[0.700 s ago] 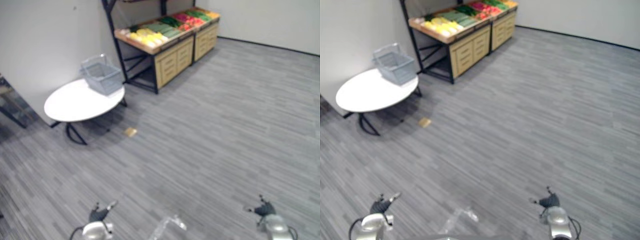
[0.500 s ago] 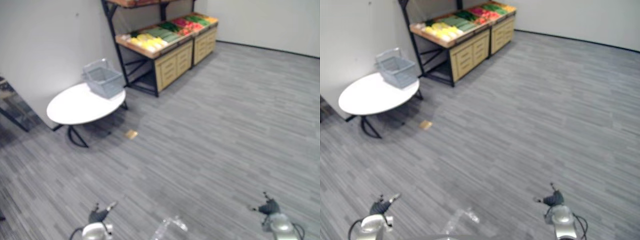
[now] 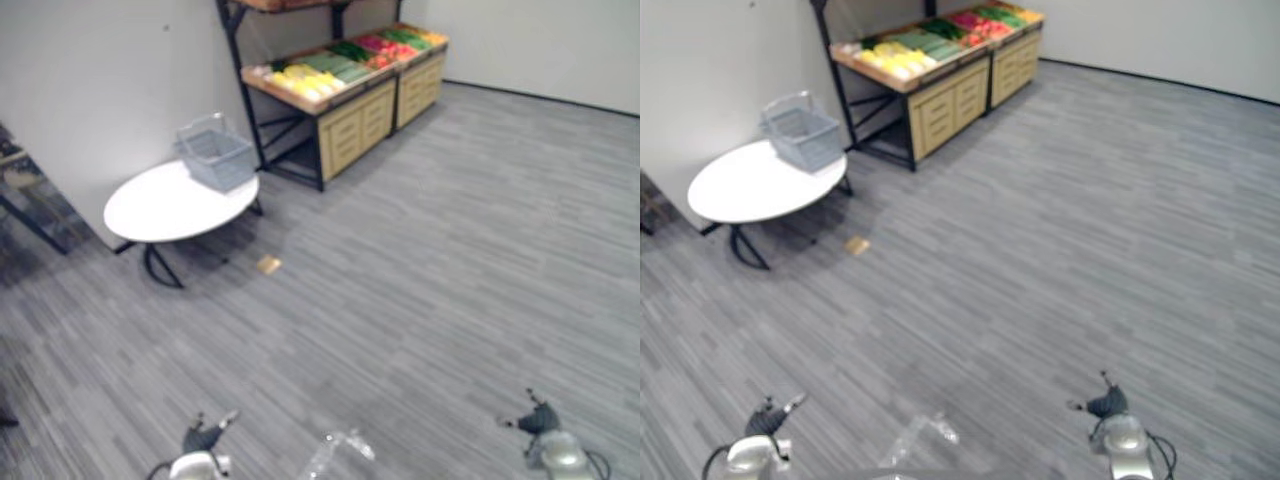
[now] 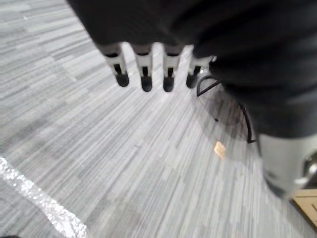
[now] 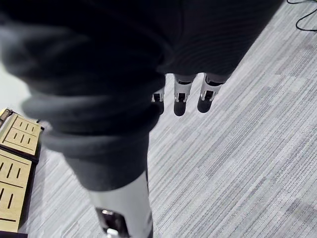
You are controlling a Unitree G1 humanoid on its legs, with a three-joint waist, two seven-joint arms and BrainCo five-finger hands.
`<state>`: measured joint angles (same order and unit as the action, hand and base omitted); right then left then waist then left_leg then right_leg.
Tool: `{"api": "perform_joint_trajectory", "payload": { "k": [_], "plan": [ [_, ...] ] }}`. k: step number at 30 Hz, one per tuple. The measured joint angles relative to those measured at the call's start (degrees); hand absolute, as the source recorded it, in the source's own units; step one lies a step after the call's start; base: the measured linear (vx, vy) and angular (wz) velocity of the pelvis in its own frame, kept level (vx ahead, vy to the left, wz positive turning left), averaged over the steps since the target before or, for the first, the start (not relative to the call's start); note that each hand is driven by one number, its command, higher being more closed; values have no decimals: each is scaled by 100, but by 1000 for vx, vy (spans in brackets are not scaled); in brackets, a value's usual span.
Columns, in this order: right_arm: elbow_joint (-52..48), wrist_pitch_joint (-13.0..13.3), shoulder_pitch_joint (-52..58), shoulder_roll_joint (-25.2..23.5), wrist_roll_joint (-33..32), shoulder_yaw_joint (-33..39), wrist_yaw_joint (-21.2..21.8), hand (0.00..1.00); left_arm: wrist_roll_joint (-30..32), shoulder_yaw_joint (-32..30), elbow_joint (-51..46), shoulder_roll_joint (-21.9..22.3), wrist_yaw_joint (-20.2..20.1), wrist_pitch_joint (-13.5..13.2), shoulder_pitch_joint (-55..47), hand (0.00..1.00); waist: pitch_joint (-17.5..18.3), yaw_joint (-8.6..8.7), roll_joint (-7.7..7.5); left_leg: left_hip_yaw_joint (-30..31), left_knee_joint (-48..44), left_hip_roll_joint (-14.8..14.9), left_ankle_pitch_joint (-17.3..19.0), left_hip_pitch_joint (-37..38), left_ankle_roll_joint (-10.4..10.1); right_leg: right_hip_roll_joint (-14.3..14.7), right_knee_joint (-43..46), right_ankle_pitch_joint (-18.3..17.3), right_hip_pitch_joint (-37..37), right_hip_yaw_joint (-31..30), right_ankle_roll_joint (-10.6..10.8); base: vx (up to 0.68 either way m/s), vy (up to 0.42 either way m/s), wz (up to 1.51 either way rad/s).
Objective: Pick vegetable in the basket
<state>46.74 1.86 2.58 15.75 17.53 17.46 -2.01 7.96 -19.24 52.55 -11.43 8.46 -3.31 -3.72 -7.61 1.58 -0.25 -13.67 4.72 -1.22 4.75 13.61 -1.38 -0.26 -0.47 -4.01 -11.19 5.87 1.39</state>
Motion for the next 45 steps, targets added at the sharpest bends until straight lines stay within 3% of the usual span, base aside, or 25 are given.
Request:
{"api": "perform_joint_trajectory", "payload": {
  "k": [8, 10, 11, 14, 15, 18, 20, 22, 23, 24, 26, 27, 28, 29, 30, 31, 33, 34, 37, 38, 39, 41, 43, 44, 45],
  "plan": [
    [428, -51, -60, -316, -17, 15, -8, 0, -14, 149, 100, 247, 13, 0, -82, 0, 30, -4, 1, -3, -303, 11, 98, -329, -98, -37, 31, -46, 161, 54, -52, 11, -30, 3],
    [521, -67, -80, -322, -60, 6, -3, 0, -17, 148, 99, 248, 6, 0, -66, 0, -105, -21, -45, -174, -2104, 207, 581, -1106, -297, -139, 400, -373, 287, 57, -119, -13, -76, 6],
    [536, -71, -77, -320, -61, 8, -3, 0, -20, 147, 99, 248, 6, 0, -73, 0, -117, -21, -63, -194, -2371, 232, 589, -1208, -308, -159, 448, -419, 281, 62, -123, -30, -101, 10],
    [571, -84, -6, -184, -64, 3, -19, 0, -55, 149, 100, 262, 16, 6, -129, 0, -242, -52, -46, -617, -4530, 804, 551, -2026, -300, -161, 599, -637, 4, 75, -209, 22, -34, 3],
    [570, -99, -20, -142, -65, 10, -32, 0, -55, 170, 102, 276, 19, 5, -130, 0, -249, -71, -3, -863, -4587, 935, 674, -2175, -187, -208, 603, -691, -75, 68, -182, 110, 38, 3],
    [569, -111, -84, -88, -65, 8, -37, 0, -51, 216, 102, 373, 17, -20, -122, 0, -249, -110, 1, -1156, -3567, 889, 660, -2573, -179, -440, 589, -782, -20, 44, -75, 141, 78, -1],
    [569, -111, -85, -99, -65, -10, -34, 0, -37, 382, 104, 458, 13, -26, -145, 0, -250, -207, 91, -1236, -1855, 830, -25, -2798, -199, -513, 401, -855, -40, 42, 47, 290, 194, -3],
    [571, -109, -84, -114, -63, -101, -35, 0, -27, 438, 112, 484, 5, -26, -202, 0, -236, -271, 194, -1229, -1194, 906, -273, -2851, -163, -479, 306, -1016, -178, 47, 231, 324, 234, -3],
    [581, -108, -84, -129, -62, -153, -36, 0, -26, 436, 119, 479, 4, -26, -236, 0, -243, -295, 184, -1230, -1237, 916, -477, -2854, -76, -519, 317, -1113, -264, 44, 288, 448, 293, -4],
    [591, -101, -65, -193, -60, -226, -31, 0, 4, 433, 130, 477, -6, -27, -374, 0, -155, -338, 77, -1238, -1412, 749, -705, -2818, 139, -761, 466, -1268, -373, 66, 288, 504, 255, -3],
    [588, -67, -22, -322, -54, -255, -26, 0, 9, 447, 163, 539, -24, -26, -457, 0, -48, -367, -123, -1225, -1515, 444, -570, -2771, 384, -1034, 1159, -1285, -161, -21, 272, 545, 236, 11],
    [592, -43, -32, -437, -52, -256, -23, 0, 81, 446, 180, 530, -39, -26, -461, 0, -73, -354, -242, -1213, -1549, 276, -425, -2627, 507, -1206, 2031, -1198, 87, -67, 420, 687, 298, 38],
    [594, -43, -17, -564, -51, -259, -21, 0, 197, 447, 182, 496, -47, -25, -492, 0, -86, -361, -349, -1153, -1611, 160, -179, -2379, 569, -1341, 3132, -855, 413, -213, 921, 684, 293, 40],
    [594, -43, -12, -618, -50, -284, -22, 0, 209, 451, 182, 482, -50, -20, -518, 0, -96, -353, -370, -1084, -1609, 113, -62, -2202, 585, -1354, 3704, -495, 582, -340, 1123, 678, 251, 45],
    [592, -36, -3, -674, -26, -408, -24, 0, 228, 604, 172, 438, -54, 11, -547, 0, -125, -310, -338, -903, -1571, 75, 122, -1816, 594, -1312, 4882, -189, 926, -505, 1331, 545, 163, 47],
    [581, -30, 1, -674, -3, -524, -21, 0, 235, 748, 134, 412, -63, 14, -542, 0, -157, -307, -291, -747, -1479, 77, 266, -1404, 592, -1261, 5838, -238, 1301, -507, 1250, 534, 142, 51],
    [489, -21, 5, -676, -2, -644, -33, 0, 235, 905, 64, 402, -62, 11, -457, 0, -180, -255, -174, -507, -1245, 77, 355, -960, 573, -1174, 6381, -428, 1792, -319, 916, 459, 58, 69],
    [290, -11, 15, -687, -4, -674, -36, 0, 236, 1046, 49, 375, -64, 10, -337, 0, -194, -129, -149, -193, -1053, 83, 391, -651, 557, -1127, 6239, -628, 2283, -106, 625, 501, -1, 102],
    [120, 11, 8, -676, -9, -662, -57, 0, 236, 1189, -7, 359, -77, 9, -63, 0, -302, 31, -94, 277, -874, 194, 418, -264, 515, -1040, 4770, -833, 2731, 145, 442, 479, -116, 111],
    [114, 10, 14, -675, -12, -641, -83, 0, 236, 1294, -62, 335, -80, -3, 28, 0, -335, 74, -39, 509, -871, 318, 504, -211, 378, -973, 3538, -765, 2835, 167, 474, 446, -247, 121],
    [115, 7, 15, -708, -24, -593, -115, 0, 237, 1336, -104, 292, -80, -50, 172, 0, -339, 143, -40, 754, -852, 419, 624, -181, 196, -993, 2094, -458, 2841, 124, 500, 451, -273, 120],
    [115, 0, -44, -829, -47, -432, -130, 0, 252, 1335, -90, 204, -77, -95, 275, 0, -407, 126, -176, 996, -783, 463, 829, 43, -64, -1126, 729, -44, 2866, -62, 612, 497, -373, 84],
    [109, -21, -5, -793, -57, -424, -158, 0, 467, 1299, 26, 158, -77, -104, 199, 0, -416, 131, -160, 1202, -804, 667, 1358, 470, -229, -1160, 1216, 149, 2954, -291, 710, 593, -530, 54],
    [91, -39, -5, -747, -52, -425, -157, 0, 472, 1277, 38, 190, -88, -107, 154, 0, -376, 138, -78, 1202, -863, 823, 1489, 574, -251, -1035, 1689, 196, 3081, -267, 726, 574, -508, 42],
    [49, -49, -16, -714, -11, -423, -160, 0, 531, 1251, 122, 192, -105, -128, 65, 0, -318, 112, 79, 1246, -1600, 1012, 1573, 429, -298, -912, 2351, 191, 3208, -162, 722, 581, -545, 34]
  ]
}}
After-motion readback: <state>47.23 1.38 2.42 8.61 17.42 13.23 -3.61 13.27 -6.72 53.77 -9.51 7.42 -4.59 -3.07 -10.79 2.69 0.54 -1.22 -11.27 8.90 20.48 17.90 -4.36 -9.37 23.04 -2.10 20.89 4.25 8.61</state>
